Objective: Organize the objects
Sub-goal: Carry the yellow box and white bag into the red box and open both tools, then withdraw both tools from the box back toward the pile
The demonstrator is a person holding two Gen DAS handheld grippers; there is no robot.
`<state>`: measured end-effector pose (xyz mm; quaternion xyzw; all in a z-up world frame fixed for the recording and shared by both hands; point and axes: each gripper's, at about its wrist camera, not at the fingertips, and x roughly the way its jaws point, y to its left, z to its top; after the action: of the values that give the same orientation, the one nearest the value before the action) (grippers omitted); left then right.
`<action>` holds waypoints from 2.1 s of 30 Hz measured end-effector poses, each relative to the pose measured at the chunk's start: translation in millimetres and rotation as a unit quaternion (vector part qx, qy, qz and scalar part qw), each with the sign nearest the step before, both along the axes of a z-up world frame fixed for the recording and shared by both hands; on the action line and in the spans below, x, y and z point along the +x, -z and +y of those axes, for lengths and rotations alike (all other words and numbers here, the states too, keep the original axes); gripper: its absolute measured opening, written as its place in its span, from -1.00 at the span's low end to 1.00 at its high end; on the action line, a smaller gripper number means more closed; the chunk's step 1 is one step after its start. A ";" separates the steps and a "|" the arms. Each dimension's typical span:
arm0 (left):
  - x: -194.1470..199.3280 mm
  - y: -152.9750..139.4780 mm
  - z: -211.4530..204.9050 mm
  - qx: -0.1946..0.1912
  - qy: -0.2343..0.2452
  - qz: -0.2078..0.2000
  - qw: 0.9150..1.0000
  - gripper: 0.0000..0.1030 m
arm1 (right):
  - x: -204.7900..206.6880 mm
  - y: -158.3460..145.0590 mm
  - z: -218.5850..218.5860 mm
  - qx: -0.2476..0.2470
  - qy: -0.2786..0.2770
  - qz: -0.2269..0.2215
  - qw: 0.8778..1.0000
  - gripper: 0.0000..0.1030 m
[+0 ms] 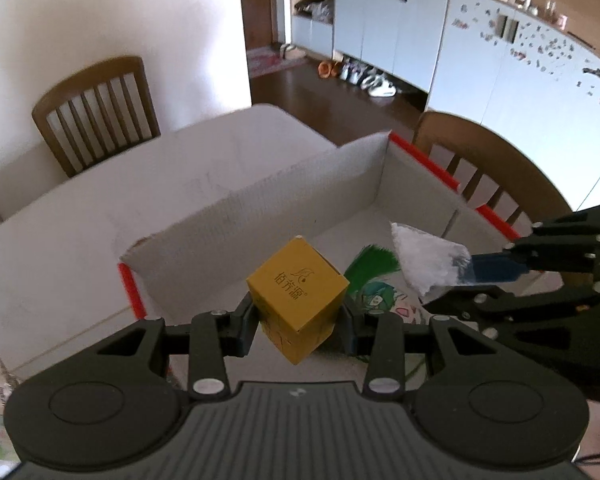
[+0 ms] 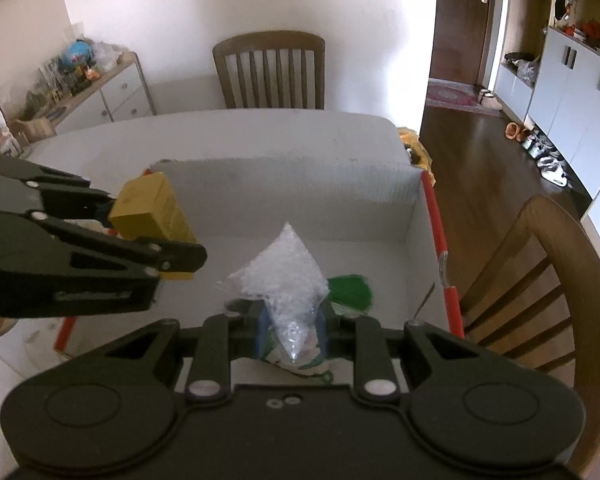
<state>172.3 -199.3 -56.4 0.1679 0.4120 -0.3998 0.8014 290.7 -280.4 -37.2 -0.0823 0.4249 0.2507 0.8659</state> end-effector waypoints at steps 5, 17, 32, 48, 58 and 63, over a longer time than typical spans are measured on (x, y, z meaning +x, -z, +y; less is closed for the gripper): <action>7.1 19.5 -12.2 0.025 -0.004 0.004 1.000 -0.23 | 8.9 11.5 -1.0 -0.013 -0.004 0.009 1.000 -0.57; 17.7 51.3 -35.1 0.079 0.000 0.021 0.997 -0.22 | 23.5 39.6 1.7 -0.036 -0.008 0.038 0.999 -0.56; 22.2 70.8 -29.9 0.106 -0.015 0.064 0.992 -0.21 | 17.8 57.5 -4.2 -0.038 -0.013 0.051 0.998 -0.40; 7.2 28.8 0.6 0.044 -0.036 0.037 0.998 0.08 | 8.5 21.3 -18.0 -0.001 -0.009 0.036 0.999 -0.28; -14.3 -7.1 37.2 -0.020 -0.062 0.023 0.998 0.18 | -15.2 -16.3 -14.5 0.031 -0.010 0.007 0.999 -0.23; -25.1 -21.4 64.5 -0.042 -0.073 0.014 0.996 0.18 | -27.9 -29.2 -4.6 0.045 -0.008 -0.002 0.999 -0.20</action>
<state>147.2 -134.7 -35.0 0.0979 0.4168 -0.3593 0.8293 262.8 -285.1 -8.0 -0.0468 0.4106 0.2762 0.8677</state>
